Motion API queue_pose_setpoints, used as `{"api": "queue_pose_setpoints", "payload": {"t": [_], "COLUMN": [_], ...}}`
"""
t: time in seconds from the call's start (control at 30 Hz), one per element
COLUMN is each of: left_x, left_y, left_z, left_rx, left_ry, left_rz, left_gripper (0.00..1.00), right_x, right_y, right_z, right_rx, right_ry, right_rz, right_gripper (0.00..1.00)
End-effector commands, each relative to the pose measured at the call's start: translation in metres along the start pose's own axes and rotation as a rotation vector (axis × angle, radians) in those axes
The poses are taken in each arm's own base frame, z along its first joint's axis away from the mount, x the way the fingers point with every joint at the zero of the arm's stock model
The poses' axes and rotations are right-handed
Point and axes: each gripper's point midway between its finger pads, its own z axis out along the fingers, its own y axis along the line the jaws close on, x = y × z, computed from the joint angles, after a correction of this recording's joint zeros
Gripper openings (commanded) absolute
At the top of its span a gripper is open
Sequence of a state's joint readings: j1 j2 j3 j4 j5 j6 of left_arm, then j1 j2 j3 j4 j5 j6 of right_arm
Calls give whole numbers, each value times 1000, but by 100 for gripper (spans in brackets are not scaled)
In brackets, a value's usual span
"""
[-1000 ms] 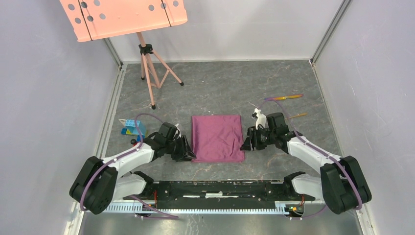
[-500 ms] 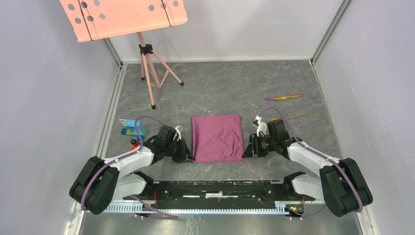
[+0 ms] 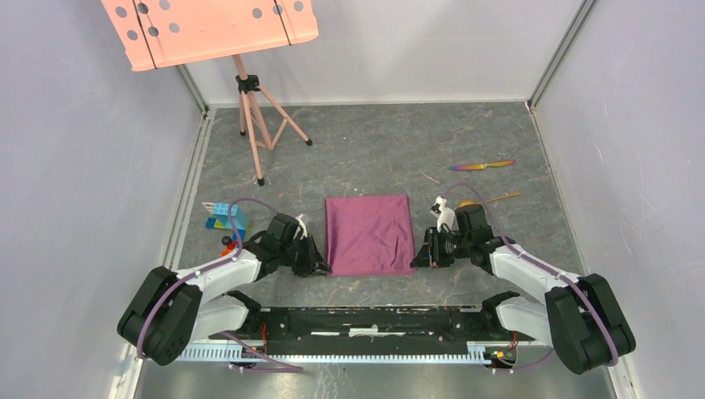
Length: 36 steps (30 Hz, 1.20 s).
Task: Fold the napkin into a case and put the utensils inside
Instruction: Pick up the top corner of the square-folded napkin from the center of the board.
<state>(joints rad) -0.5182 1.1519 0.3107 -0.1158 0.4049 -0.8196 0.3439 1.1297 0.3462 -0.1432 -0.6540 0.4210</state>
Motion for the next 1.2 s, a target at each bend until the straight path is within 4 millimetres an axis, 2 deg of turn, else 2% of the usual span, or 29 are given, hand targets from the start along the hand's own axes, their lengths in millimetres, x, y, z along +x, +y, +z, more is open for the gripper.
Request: {"api": "queue_pose_setpoints", "payload": {"t": [0.0,0.3,0.4,0.6,0.73,0.8,0.97,1.17], "left_x": [8,7,7,8,8,7,3,5], "left_y": [11,11,10,11,10,8,5,6], "left_z": [2,2,2,2,0,-3,-6,-7], "left_rx": [-39,-37,-36,-39,-33,-32,-31,-30], "left_ry": [22,19,19,22,17,11,-10,-12], "left_rz": [-32,-32,-29,-31,-31,-30,-32,-37], "left_gripper": [20,20,20,19,19,22,30,35], "right_x": [2,6,2,-1,-2,-10,-25,-52], "right_y": [4,1,3,5,4,8,28,70], "right_z": [5,6,6,6,7,9,18,46], "right_rx": [-47,-43,-49,-53,-51,-67,-120,-209], "right_ry": [-14,-12,-27,-35,-33,-53,-52,-32], "right_rz": [16,30,26,34,35,14,-50,-129], "right_gripper": [35,38,35,22,3,0,0,0]}}
